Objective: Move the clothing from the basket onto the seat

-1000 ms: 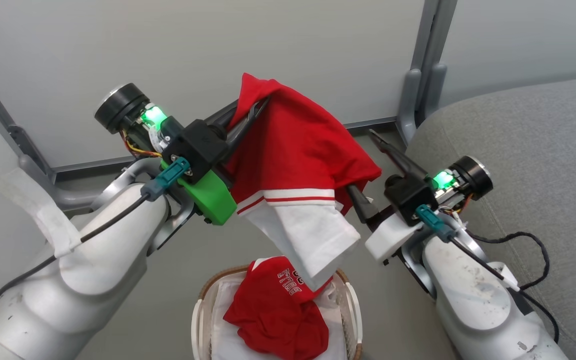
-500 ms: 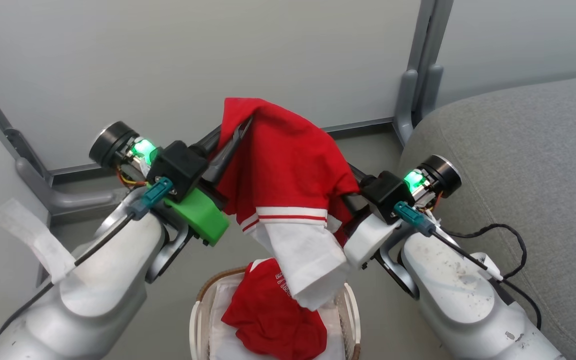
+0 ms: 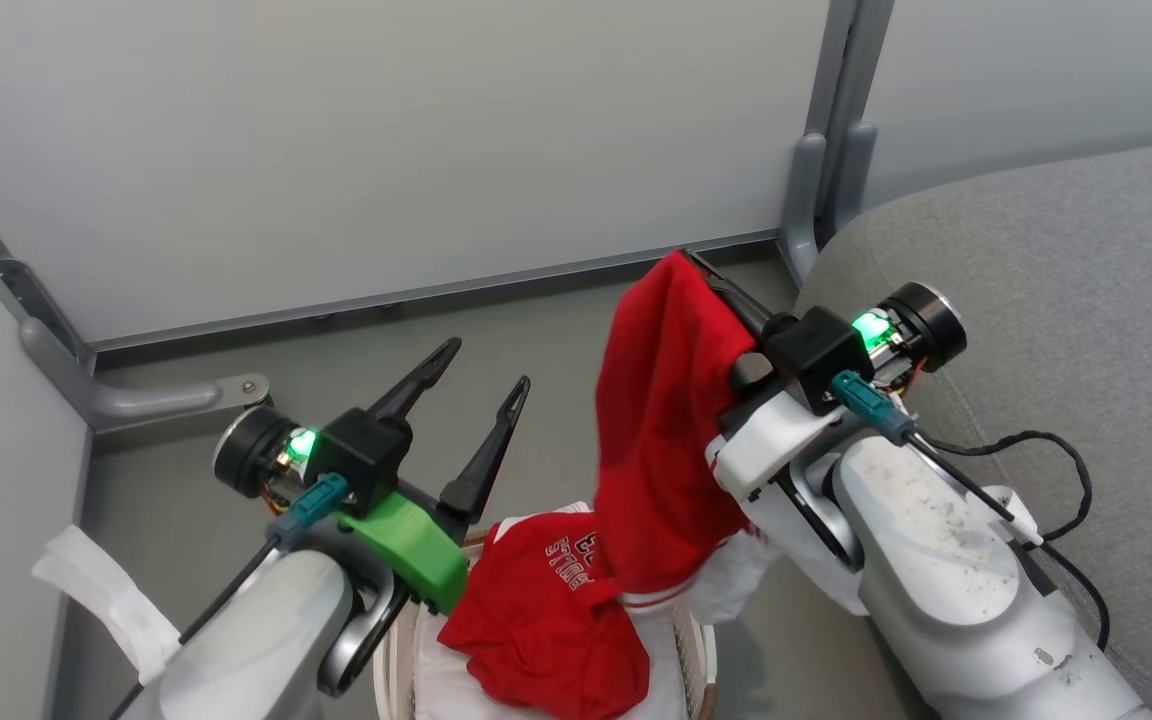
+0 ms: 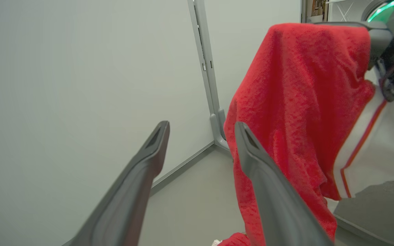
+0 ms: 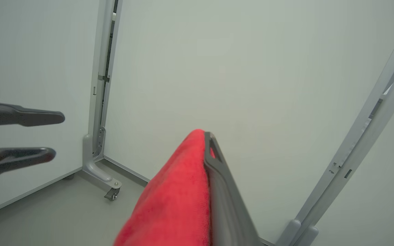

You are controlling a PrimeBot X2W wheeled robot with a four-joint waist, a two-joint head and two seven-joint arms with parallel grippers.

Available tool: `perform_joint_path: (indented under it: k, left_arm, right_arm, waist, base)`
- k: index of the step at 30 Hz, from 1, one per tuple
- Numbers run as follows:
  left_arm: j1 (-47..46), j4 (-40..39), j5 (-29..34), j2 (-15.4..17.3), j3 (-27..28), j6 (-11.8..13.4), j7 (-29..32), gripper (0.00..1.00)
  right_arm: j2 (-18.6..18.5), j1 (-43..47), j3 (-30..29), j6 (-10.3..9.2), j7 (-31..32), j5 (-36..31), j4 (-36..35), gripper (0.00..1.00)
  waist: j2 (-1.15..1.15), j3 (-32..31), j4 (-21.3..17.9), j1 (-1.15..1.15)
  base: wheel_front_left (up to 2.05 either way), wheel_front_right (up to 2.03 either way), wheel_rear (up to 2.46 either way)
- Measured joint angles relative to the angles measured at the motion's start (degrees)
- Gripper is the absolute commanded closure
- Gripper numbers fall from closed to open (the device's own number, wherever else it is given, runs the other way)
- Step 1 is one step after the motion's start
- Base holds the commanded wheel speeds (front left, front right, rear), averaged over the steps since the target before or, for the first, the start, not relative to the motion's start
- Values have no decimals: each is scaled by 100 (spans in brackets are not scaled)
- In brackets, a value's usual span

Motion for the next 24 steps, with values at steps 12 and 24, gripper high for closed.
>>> perform_joint_path:
  k: [12,24]
  left_arm:
    - [1159,-193,-79,-369,433,26,-10,0]
    - [1685,-537,492,-784,911,-74,-18,0]
  right_arm:
    - [-4,487,-855,0,0,-312,-155,100]
    - [-151,943,-1240,0,0,-444,-624,100]
  waist:
    - [0,12,-138,0]
    - [0,155,-673,0]
  base:
    - [0,0,0]
    - [0,0,0]
